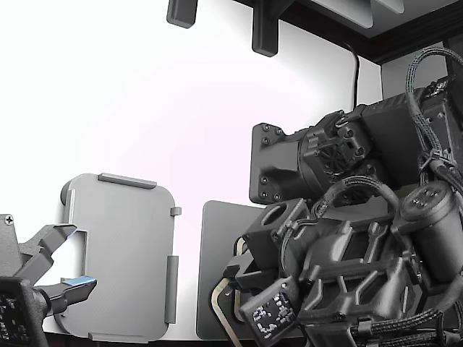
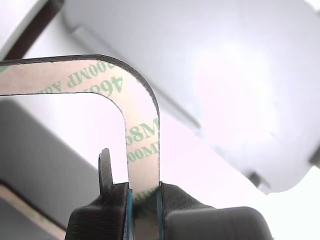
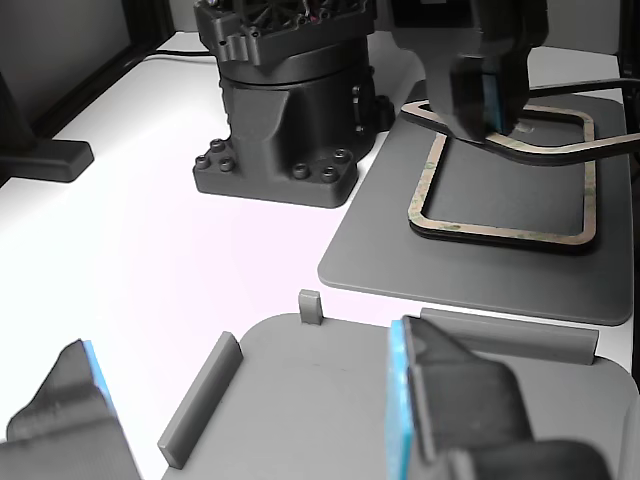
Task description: Move top rectangular frame to the holder.
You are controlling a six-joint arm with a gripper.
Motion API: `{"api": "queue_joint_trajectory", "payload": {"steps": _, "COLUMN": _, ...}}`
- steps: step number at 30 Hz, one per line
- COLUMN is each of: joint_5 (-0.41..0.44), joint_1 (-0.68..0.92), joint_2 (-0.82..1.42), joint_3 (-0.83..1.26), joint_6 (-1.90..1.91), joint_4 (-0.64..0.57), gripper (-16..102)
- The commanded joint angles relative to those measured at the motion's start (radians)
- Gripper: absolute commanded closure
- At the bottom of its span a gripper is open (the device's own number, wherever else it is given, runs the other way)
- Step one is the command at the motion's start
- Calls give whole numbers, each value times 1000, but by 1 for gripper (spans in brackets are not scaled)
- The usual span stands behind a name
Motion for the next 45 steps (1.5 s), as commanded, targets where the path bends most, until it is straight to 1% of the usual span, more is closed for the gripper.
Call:
{"api": "queue_joint_trajectory", "payload": {"steps": 1, "joint_5": -18, "joint_1": -67, "joint_2": 12, "joint_3": -57, "joint_6": 133, "joint_4": 9, "gripper": 97}}
{"api": "queue_joint_trajectory", "payload": {"steps": 5, "joint_5": -92, "joint_1": -158, "joint_2": -31, "joint_3": -120, "joint_6": 135, "joint_4": 9, "gripper": 97}}
{"api": "queue_joint_trajectory", "payload": {"steps": 7, "joint_5": -103, "joint_1": -192, "joint_2": -43, "joint_3": -133, "joint_6": 155, "joint_4": 9, "gripper": 97}}
{"api": "queue_joint_trajectory", "payload": {"steps": 13, "joint_5": -107, "joint_1": -279, "joint_2": -118, "joint_3": -198, "joint_6": 181, "joint_4": 9, "gripper": 97}}
{"api": "queue_joint_trajectory", "payload": {"steps": 18, "joint_5": -74, "joint_1": -334, "joint_2": -161, "joint_3": -210, "joint_6": 196, "joint_4": 8, "gripper": 97}}
{"api": "queue_joint_trajectory", "payload": {"steps": 26, "joint_5": -60, "joint_1": -410, "joint_2": -255, "joint_3": -258, "joint_6": 235, "joint_4": 8, "gripper": 97}}
{"api": "queue_joint_trajectory", "payload": {"steps": 35, "joint_5": -77, "joint_1": -471, "joint_2": -359, "joint_3": -347, "joint_6": 258, "joint_4": 8, "gripper": 97}}
{"api": "queue_joint_trajectory", "payload": {"steps": 45, "joint_5": -81, "joint_1": -485, "joint_2": -465, "joint_3": -417, "joint_6": 206, "joint_4": 3, "gripper": 97}}
